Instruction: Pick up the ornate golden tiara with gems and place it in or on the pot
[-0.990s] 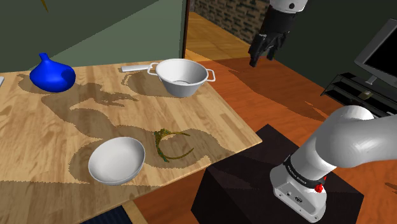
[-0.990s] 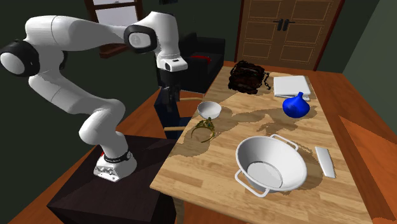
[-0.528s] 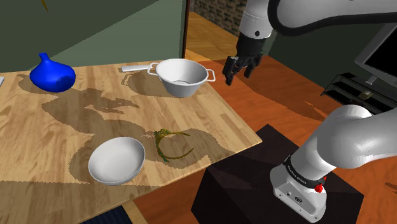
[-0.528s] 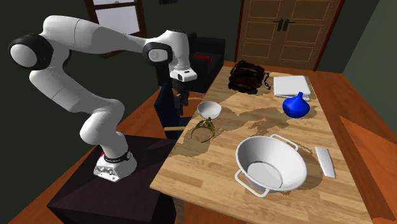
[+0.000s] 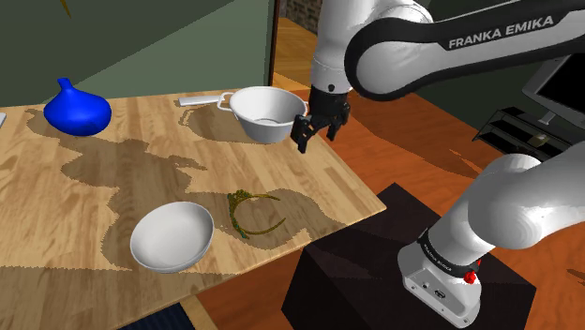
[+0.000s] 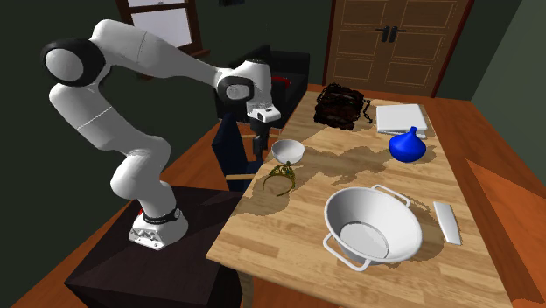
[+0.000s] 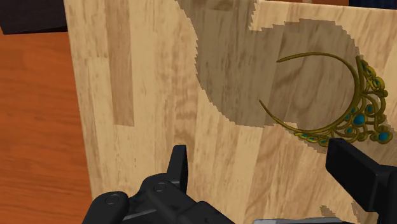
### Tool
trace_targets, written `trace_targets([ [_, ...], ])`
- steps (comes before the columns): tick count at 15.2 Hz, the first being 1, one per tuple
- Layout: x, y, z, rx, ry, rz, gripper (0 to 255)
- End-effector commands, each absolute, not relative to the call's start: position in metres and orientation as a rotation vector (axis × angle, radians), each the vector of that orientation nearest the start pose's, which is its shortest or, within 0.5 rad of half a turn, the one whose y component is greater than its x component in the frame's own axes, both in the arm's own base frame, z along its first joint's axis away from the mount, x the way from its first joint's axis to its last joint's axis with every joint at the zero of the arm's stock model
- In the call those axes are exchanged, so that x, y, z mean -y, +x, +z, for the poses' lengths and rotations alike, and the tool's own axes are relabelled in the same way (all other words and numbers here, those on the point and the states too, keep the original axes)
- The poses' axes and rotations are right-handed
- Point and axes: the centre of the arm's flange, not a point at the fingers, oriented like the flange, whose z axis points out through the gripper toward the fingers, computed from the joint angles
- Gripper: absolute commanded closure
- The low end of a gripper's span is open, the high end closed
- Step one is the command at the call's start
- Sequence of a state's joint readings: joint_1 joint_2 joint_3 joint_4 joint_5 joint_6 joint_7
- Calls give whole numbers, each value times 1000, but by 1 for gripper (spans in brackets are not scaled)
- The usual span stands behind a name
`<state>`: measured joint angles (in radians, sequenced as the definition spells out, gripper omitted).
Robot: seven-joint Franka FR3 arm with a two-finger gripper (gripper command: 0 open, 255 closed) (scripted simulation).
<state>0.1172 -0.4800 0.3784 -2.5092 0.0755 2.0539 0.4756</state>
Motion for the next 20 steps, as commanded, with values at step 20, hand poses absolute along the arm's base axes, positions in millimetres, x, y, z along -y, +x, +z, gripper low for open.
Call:
trace_targets([
  [20, -398, 401, 255, -98, -3212, -47, 0],
])
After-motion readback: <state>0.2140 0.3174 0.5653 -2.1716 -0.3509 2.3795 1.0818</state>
